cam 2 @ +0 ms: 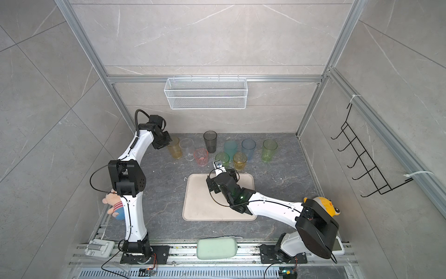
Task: Place the glasses into the tray
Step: Pick up the glass from the top-left of the table.
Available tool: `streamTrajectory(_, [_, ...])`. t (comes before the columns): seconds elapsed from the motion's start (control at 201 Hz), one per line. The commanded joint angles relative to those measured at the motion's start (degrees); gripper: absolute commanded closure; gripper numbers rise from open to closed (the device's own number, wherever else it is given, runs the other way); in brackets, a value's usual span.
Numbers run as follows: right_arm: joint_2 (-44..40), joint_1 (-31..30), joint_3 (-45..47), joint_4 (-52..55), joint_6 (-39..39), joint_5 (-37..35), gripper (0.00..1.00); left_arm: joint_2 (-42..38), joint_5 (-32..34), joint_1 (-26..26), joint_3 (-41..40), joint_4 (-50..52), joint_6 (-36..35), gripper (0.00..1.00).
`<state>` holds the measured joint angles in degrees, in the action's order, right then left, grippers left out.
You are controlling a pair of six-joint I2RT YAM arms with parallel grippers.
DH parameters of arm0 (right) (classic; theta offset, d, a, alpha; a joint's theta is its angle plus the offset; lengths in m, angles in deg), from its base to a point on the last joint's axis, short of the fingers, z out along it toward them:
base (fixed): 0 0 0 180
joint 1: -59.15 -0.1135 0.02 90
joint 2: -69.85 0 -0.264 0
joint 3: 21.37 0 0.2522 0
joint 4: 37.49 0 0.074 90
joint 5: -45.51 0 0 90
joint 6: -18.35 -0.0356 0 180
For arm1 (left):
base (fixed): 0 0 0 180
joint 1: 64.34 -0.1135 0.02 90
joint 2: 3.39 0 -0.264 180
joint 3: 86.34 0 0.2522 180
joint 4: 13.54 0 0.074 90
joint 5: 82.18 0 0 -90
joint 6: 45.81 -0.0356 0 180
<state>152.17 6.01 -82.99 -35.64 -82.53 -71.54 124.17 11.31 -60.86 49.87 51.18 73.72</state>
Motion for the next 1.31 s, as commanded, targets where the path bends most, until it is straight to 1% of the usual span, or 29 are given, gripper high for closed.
streamTrajectory(0.0, [0.80,-0.52,-1.49,1.44,0.18,-1.99,0.03,-1.00,-1.88,-0.32,-0.07,-0.05,-2.19,0.87])
streamTrajectory(0.055, [0.97,-0.61,-1.76,1.59,0.17,-1.96,0.03,-1.97,-2.09,-0.32,-1.31,-0.24,-2.37,0.88])
streamTrajectory(0.134, [0.86,-0.70,-2.06,2.05,-0.03,-1.64,0.03,-2.95,-2.25,-0.40,-2.18,-0.18,-2.86,0.94])
streamTrajectory(0.249, [0.82,-0.82,-2.02,2.21,-0.07,-1.72,0.03,-4.85,-2.43,-0.41,-3.33,0.02,-2.58,0.97])
streamTrajectory(0.418, [0.73,-1.40,-2.08,2.10,0.55,-2.41,0.03,-10.01,-2.32,-0.36,-6.50,1.76,-1.51,0.98])
streamTrajectory(0.558, [0.60,-2.12,-2.40,2.32,0.99,-3.23,0.03,-15.55,-0.76,-0.32,-9.18,6.10,-0.71,0.98])
streamTrajectory(0.697, [-0.03,-2.34,-2.39,2.65,0.88,-3.35,0.03,-21.24,-0.34,-0.24,-11.84,10.48,-1.44,0.98])
streamTrajectory(0.727, [-0.18,-2.39,-2.41,2.75,0.77,-3.36,0.03,-22.36,0.70,0.08,-12.17,11.97,-1.75,0.99])
streamTrajectory(0.827, [-0.47,-2.40,-2.36,2.83,0.59,-3.35,0.03,-26.44,6.35,2.69,-13.55,16.54,-3.21,1.00])
streamTrajectory(1.006, [-0.63,-2.44,-2.26,3.09,-0.15,-4.81,0.03,-33.67,10.89,7.81,-16.70,20.99,-4.36,1.00])
streamTrajectory(1.145, [-0.55,-2.40,-2.38,3.31,-0.31,-5.01,0.03,-37.08,12.66,13.53,-18.43,21.98,-4.76,1.00])
streamTrajectory(1.305, [-0.58,-2.40,-2.98,5.05,-0.70,-7.28,0.03,-39.06,12.41,19.54,-21.71,22.34,-3.85,1.00])
